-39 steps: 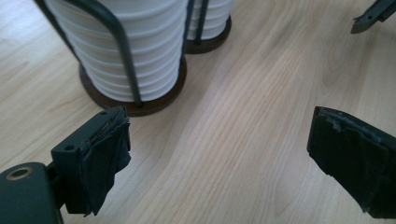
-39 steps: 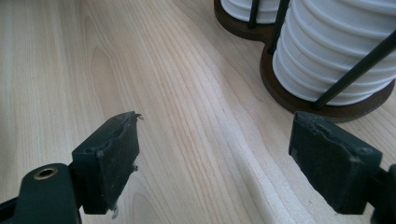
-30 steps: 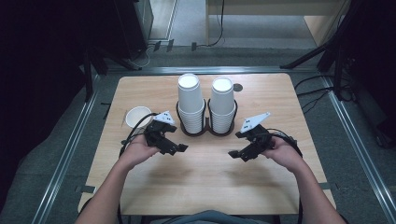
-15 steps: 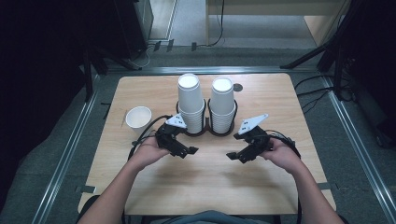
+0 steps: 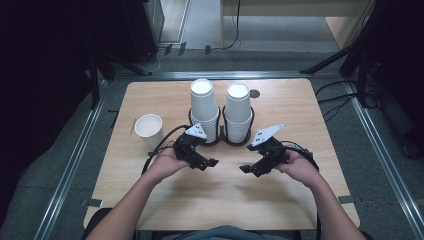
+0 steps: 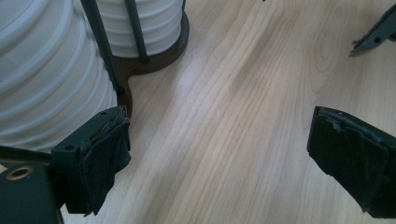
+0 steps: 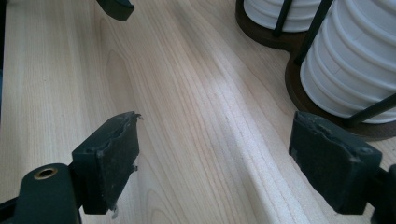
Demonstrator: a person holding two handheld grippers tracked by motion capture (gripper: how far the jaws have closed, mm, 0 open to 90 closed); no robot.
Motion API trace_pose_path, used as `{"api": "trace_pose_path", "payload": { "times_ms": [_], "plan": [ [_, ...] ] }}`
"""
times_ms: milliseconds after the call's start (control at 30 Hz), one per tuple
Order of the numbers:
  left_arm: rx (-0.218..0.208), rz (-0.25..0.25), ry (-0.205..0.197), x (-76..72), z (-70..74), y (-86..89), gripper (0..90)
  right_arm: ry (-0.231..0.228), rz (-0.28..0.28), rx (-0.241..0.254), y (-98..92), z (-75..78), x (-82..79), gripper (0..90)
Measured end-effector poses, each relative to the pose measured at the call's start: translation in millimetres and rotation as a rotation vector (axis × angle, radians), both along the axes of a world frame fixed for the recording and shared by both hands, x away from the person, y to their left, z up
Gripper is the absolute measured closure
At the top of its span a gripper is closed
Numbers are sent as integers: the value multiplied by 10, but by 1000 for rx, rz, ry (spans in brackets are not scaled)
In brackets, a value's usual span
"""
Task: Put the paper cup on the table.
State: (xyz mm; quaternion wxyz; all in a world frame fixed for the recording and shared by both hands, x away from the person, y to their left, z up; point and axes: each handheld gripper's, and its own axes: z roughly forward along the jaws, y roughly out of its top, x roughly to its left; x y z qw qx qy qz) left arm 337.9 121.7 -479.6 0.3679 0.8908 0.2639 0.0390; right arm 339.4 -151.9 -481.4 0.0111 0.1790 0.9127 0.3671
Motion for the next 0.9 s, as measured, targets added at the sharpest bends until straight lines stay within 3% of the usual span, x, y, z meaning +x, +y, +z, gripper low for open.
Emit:
{"api": "trace_pose_path", "payload": {
  "times_ms": [267, 500, 633, 767, 833, 900],
  "plan": [
    [21, -10, -17, -12, -21, -50, 63, -1, 8, 0, 21, -4, -10, 165],
    [15, 25, -18, 20, -32, -25, 63, 1, 12, 2, 19, -5, -5, 170],
    [23, 27, -22, 18, -80, -27, 63, -29, 28, -6, 9, -21, 0, 211],
    [80, 42, -46, 21, -216, -39, 63, -62, 31, -51, -26, -126, 39, 211],
    [138, 34, -47, 34, -294, -65, 63, -67, 36, -89, -34, -186, 67, 211],
    [146, 31, -40, 53, -344, -83, 62, -64, 26, -125, -29, -238, 91, 211]
  ]
}}
